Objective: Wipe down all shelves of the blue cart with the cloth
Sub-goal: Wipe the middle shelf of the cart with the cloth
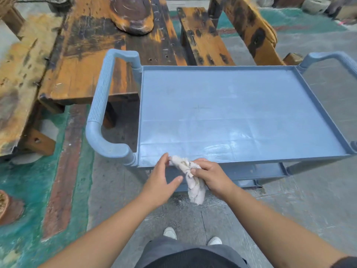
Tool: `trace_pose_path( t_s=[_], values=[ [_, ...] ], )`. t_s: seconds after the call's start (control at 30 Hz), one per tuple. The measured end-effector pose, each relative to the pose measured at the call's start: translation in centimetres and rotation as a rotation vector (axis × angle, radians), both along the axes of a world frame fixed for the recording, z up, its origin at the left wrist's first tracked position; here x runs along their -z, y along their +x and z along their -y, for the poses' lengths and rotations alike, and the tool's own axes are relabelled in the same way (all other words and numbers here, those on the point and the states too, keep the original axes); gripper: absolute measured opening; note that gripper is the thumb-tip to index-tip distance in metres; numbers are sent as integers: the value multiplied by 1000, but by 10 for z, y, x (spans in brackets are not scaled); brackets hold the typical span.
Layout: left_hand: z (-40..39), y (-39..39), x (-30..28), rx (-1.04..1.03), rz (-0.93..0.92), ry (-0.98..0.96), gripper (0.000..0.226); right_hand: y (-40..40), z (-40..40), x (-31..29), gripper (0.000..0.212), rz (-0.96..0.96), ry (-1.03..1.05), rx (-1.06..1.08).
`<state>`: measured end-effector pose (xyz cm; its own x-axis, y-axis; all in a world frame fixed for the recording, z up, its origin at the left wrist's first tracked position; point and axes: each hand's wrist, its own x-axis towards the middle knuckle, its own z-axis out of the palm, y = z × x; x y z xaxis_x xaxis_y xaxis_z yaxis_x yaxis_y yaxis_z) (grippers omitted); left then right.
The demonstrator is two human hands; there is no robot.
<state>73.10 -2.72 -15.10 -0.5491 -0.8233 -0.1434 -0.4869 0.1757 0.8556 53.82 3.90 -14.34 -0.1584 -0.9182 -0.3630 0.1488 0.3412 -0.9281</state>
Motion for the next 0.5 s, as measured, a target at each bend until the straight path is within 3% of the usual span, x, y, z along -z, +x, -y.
trace_pose_path(
  t_s=[0.07, 0.17, 0.3, 0.5],
  values=[
    [-17, -19, -14, -66, -137, 341, 74, 1, -18, -2, 19, 187, -10, 72],
    [-30, -37, -31, -56, -321, 657, 52, 3, -35, -9, 30, 214, -37, 42],
    [-45, -56, -45, -100, -491, 773, 47, -12, -57, -21, 33, 299, -19, 101],
    [-54, -69, -47, -28, -380, 839, 65, -48, -80, -28, 39, 753, 53, 242]
  ],
)
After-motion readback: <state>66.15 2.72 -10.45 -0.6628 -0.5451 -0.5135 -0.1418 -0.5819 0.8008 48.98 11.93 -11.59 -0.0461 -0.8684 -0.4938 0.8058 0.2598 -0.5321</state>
